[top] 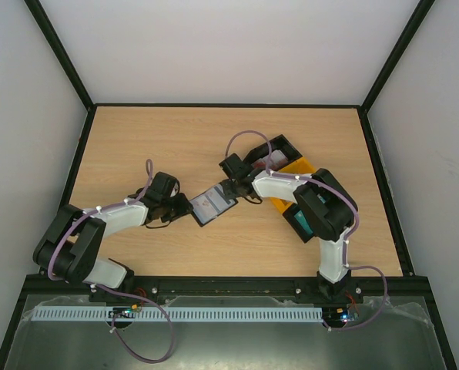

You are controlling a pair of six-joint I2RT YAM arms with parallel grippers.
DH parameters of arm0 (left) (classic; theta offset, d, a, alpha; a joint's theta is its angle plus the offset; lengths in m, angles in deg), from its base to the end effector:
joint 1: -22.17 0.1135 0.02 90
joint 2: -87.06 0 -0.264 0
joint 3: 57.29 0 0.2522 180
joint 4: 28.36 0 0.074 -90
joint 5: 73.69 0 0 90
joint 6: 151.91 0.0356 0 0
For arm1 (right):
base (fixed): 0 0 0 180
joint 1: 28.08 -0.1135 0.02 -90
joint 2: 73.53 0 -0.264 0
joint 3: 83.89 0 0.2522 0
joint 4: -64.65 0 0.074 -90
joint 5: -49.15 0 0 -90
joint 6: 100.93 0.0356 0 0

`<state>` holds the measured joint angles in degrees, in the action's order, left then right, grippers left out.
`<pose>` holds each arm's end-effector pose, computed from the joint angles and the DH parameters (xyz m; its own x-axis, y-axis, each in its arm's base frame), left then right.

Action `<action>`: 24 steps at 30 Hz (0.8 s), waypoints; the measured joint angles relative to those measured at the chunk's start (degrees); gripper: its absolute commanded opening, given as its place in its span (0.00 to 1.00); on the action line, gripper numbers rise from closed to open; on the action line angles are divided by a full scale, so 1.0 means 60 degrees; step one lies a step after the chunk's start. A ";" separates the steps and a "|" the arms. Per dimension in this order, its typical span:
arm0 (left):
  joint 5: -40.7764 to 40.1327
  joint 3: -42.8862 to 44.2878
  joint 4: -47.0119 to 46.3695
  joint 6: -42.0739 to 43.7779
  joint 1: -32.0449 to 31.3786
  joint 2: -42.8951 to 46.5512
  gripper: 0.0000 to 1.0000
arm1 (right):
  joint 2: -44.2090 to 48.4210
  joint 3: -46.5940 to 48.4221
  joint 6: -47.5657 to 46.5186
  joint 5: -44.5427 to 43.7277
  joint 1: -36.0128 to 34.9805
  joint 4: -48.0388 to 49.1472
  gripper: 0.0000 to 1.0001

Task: Put the credit cards into the card holder
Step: Insert the credit card into the card holder, then turn over the card holder at the center of the board.

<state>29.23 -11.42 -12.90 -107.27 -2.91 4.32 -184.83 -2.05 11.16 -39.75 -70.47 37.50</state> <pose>0.2274 -0.1152 0.1380 -0.8858 -0.3512 -0.3035 -0.1329 0.8183 -0.5592 0.2919 0.2673 0.1439 -0.8278 -0.2466 -0.5039 -0.3999 0.8893 0.2218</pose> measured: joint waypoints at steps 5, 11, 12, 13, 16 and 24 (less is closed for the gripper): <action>0.0026 -0.0011 -0.0022 0.0000 0.0000 0.0000 0.34 | 0.0076 -0.0004 0.0117 -0.0146 0.0000 0.0007 0.02; 0.0138 -0.0047 -0.0226 -0.0004 0.0000 -0.0084 0.31 | 0.0809 -0.0018 0.0189 0.0528 0.0000 0.0004 0.02; 0.0171 -0.0047 -0.0284 -0.0007 0.0000 -0.0120 0.30 | 0.0958 -0.0018 0.0208 0.0707 0.0000 0.0007 0.02; 0.0197 -0.0047 -0.0346 -0.0018 0.0000 -0.0160 0.29 | 0.1144 -0.0018 0.0222 0.0947 0.0000 0.0007 0.02; 0.0266 -0.0051 -0.0634 -0.0087 0.0000 -0.0317 0.26 | 0.1636 -0.0018 0.0328 0.1854 0.0000 0.0015 0.02; 0.0495 -0.0127 -0.1694 -0.0382 0.0004 -0.0787 0.21 | 0.1785 -0.0499 0.1111 0.4390 -0.0051 0.0827 0.02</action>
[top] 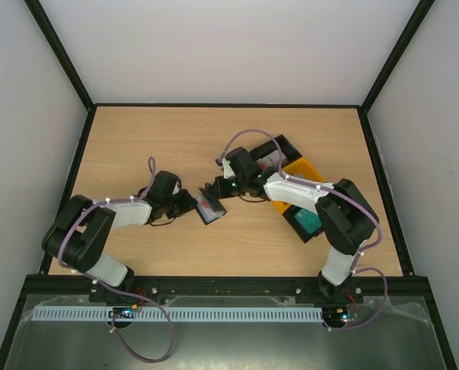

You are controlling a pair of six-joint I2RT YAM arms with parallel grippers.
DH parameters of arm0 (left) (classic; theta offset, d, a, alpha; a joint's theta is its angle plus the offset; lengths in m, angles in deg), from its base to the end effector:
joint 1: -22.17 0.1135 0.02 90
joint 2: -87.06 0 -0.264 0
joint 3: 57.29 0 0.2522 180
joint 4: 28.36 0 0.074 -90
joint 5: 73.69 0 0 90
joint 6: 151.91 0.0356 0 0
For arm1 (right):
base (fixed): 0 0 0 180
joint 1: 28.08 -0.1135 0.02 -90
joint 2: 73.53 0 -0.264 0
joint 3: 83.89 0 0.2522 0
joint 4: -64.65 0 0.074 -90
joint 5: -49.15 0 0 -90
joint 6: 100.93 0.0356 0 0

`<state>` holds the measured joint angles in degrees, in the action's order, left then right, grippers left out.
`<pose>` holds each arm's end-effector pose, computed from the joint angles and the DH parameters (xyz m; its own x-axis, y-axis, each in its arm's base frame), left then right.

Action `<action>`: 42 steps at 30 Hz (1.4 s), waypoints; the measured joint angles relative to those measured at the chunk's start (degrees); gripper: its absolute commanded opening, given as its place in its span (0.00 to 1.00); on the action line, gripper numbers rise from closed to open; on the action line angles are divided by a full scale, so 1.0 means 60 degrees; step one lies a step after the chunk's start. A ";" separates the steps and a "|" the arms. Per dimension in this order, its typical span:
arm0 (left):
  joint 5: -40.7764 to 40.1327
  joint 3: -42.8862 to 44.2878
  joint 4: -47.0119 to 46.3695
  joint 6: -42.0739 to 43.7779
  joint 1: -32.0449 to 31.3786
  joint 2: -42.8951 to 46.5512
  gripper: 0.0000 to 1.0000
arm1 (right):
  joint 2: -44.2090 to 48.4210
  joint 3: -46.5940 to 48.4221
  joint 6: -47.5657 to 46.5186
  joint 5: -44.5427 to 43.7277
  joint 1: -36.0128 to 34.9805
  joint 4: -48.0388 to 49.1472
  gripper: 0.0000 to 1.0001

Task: Put the credit cards into the card holder
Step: Turn over the card holder at the center of the board, then pick up the card holder from the center of the board.

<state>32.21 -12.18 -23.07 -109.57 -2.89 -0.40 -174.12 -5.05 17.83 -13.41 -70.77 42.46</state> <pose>0.2383 -0.1222 0.1274 -0.8755 -0.3754 -0.3042 -0.1078 0.7655 -0.6344 0.2673 0.2689 0.2063 -0.8540 -0.2068 -0.4774 -0.4959 0.6010 0.6268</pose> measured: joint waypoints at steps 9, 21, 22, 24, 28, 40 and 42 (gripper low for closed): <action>0.0255 -0.0251 -0.1147 -0.0390 0.0004 -0.0295 0.21 | -0.0965 -0.0685 0.1147 0.1137 -0.0484 0.1741 0.02; -0.1821 -0.1078 0.1581 -0.0627 0.0000 0.2867 0.24 | -0.1836 -0.0601 0.1574 0.1789 -0.0539 0.2532 0.49; -0.1869 -0.1071 0.1683 -0.0579 0.0000 0.3064 0.24 | -0.1825 -0.0565 0.1501 0.1847 -0.0572 0.2535 0.52; -0.1883 -0.1027 0.1869 -0.0430 0.0000 0.3453 0.26 | -0.1774 -0.0535 0.1453 0.1945 -0.0594 0.2521 0.55; -0.1577 -0.0874 0.1927 -0.0069 0.0000 0.3923 0.31 | -0.1435 -0.0539 0.1432 0.2076 -0.0594 0.2306 0.55; 0.0721 -0.0058 0.0907 0.0754 -0.0051 0.2783 0.54 | 0.0769 -0.1770 0.1759 -0.0135 -0.0062 0.1953 0.54; 0.0856 0.0142 0.0896 0.0878 -0.0142 0.2229 0.59 | 0.0769 -0.1974 0.1778 -0.0390 0.0073 0.1836 0.55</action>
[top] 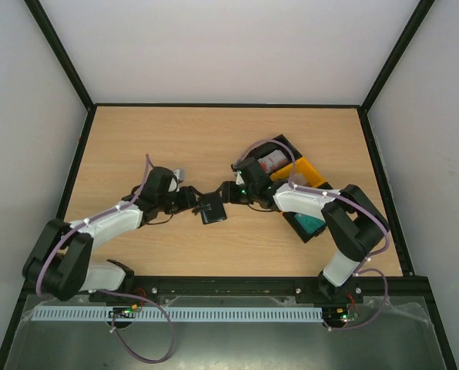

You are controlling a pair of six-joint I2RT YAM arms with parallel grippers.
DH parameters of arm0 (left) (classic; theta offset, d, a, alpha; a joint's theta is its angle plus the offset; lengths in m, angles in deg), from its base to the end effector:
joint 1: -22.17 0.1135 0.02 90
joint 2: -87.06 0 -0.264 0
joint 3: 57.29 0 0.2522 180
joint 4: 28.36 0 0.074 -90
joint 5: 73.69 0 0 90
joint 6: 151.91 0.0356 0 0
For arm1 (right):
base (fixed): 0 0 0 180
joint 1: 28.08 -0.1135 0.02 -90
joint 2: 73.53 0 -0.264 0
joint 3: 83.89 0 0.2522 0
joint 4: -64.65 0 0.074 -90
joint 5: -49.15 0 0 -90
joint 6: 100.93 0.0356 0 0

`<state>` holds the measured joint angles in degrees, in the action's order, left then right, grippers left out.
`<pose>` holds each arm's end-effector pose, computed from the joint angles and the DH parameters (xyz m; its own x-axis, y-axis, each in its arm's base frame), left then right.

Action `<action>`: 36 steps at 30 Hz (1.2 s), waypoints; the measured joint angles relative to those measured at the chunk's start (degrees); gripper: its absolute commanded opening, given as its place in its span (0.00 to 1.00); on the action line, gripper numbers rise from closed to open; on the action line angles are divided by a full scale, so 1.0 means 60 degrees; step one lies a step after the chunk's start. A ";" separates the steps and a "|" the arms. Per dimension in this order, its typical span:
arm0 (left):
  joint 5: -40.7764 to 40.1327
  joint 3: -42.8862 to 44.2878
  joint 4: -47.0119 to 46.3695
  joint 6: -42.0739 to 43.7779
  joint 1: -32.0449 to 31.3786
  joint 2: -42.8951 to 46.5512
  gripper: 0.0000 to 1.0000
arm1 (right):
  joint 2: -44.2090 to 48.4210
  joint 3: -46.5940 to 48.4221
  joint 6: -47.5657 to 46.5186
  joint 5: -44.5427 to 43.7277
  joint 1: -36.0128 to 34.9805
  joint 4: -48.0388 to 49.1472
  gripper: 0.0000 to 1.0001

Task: Put the credit cards into the card holder
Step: Pick up the card holder from the center of the board.

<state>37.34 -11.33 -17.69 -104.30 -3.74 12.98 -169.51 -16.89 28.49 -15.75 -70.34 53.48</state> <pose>0.2225 -0.1223 0.1813 -0.8608 -0.2814 -0.4241 0.1072 0.7144 -0.6915 0.2484 0.2461 0.1854 -0.9077 -0.0479 -0.4168 -0.3528 0.6246 0.6967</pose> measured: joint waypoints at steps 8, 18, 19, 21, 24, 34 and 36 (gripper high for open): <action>0.0477 0.0306 -0.0040 0.0415 -0.0135 -0.1971 0.55 | -0.0612 -0.0412 0.0117 0.0331 0.0131 0.0022 0.55; 0.0481 0.0608 0.0000 0.0685 -0.0135 -0.2710 0.25 | -0.1140 -0.0947 0.0718 0.1362 0.0193 0.1537 0.54; 0.0492 0.0627 -0.0011 0.0707 -0.0135 -0.2758 0.25 | -0.1191 -0.1035 0.0820 0.1515 0.0211 0.1818 0.53; 0.0510 0.0648 -0.0055 0.0754 -0.0135 -0.2827 0.25 | -0.1290 -0.1195 0.1027 0.1803 0.0237 0.2357 0.53; 0.0510 0.0652 -0.0080 0.0783 -0.0135 -0.2860 0.25 | -0.1483 -0.1410 0.1384 0.2200 0.0262 0.3195 0.47; 0.0164 0.0557 0.0058 0.0929 -0.0113 -0.2433 0.55 | -0.1654 -0.1290 0.1701 0.2193 0.0291 0.3585 0.02; -0.0138 0.0517 0.0546 0.0918 -0.0007 -0.1978 0.60 | -0.1362 -0.0943 0.1290 0.1614 0.0222 0.2612 0.02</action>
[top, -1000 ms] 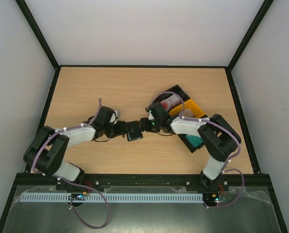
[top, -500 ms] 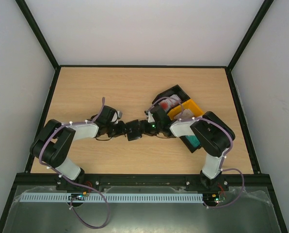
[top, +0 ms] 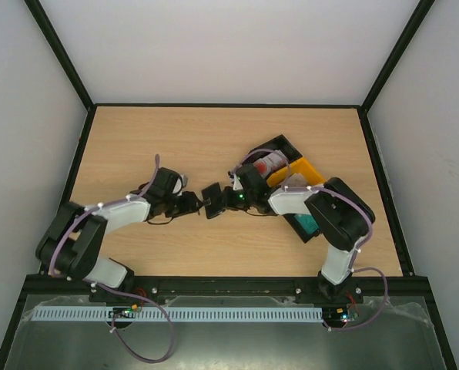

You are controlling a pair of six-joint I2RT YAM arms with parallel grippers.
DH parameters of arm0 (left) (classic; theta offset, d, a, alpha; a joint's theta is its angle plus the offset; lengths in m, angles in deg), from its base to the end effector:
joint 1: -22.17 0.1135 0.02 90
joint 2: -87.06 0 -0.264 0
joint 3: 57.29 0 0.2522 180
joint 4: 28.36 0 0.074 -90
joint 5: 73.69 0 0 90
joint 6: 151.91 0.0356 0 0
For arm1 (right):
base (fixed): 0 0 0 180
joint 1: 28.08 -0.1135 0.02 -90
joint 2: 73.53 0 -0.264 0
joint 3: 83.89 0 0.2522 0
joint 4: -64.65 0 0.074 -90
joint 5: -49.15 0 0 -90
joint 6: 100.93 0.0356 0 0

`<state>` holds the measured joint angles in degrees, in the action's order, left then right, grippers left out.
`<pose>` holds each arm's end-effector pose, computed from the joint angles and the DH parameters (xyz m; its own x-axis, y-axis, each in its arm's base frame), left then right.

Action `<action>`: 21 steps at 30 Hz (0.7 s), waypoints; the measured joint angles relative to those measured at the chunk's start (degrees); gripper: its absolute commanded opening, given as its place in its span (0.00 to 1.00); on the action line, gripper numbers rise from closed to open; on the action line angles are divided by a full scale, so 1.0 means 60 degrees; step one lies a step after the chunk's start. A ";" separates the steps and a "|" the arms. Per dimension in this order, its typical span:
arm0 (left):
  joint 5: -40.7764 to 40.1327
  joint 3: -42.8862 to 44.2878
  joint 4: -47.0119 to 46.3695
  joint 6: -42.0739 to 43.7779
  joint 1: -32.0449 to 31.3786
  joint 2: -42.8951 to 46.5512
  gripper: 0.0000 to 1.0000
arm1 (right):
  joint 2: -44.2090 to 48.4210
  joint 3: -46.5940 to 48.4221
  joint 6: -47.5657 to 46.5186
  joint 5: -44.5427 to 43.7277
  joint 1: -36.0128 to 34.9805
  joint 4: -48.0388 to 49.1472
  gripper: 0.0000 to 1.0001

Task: Put the credit cards into the card holder
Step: Pick up the card holder from the center of the board.

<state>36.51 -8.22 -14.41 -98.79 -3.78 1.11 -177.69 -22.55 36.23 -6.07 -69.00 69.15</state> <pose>0.2382 -0.1296 0.1422 -0.9218 -0.1778 -0.3446 0.0670 0.8023 -0.5932 0.2516 0.2450 0.1340 -0.9610 -0.0360 -0.2741 -0.2522 0.5205 0.8158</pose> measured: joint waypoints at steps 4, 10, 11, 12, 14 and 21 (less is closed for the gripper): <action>-0.0579 0.0087 0.0896 0.0051 0.0211 0.1366 0.67 | 0.0820 0.0940 -0.1075 -0.1585 0.0007 -0.2422 0.02; -0.1541 0.1089 0.1829 0.0084 0.0415 0.3410 0.71 | 0.1880 0.2499 -0.2229 -0.4870 -0.0197 -0.6233 0.02; -0.1665 0.1268 0.1931 0.0098 0.0437 0.3621 0.71 | 0.1916 0.2714 -0.2280 -0.5370 -0.0302 -0.6739 0.02; -0.1745 0.1424 0.2025 0.0106 0.0466 0.3770 0.71 | 0.1920 0.2962 -0.2299 -0.5923 -0.0463 -0.7311 0.02; -0.1872 0.1665 0.2233 0.0120 0.0484 0.3938 0.71 | 0.1836 0.3395 -0.2280 -0.6983 -0.0878 -0.8404 0.02; -0.2051 0.1796 0.2936 0.0113 0.0495 0.4153 0.72 | -0.0226 0.4637 -0.1450 -0.9395 -0.2575 -1.1165 0.02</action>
<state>24.21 2.55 3.20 -98.11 -0.81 26.03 -179.04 5.27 27.53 -62.43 -84.46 2.16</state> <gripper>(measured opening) 0.715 0.073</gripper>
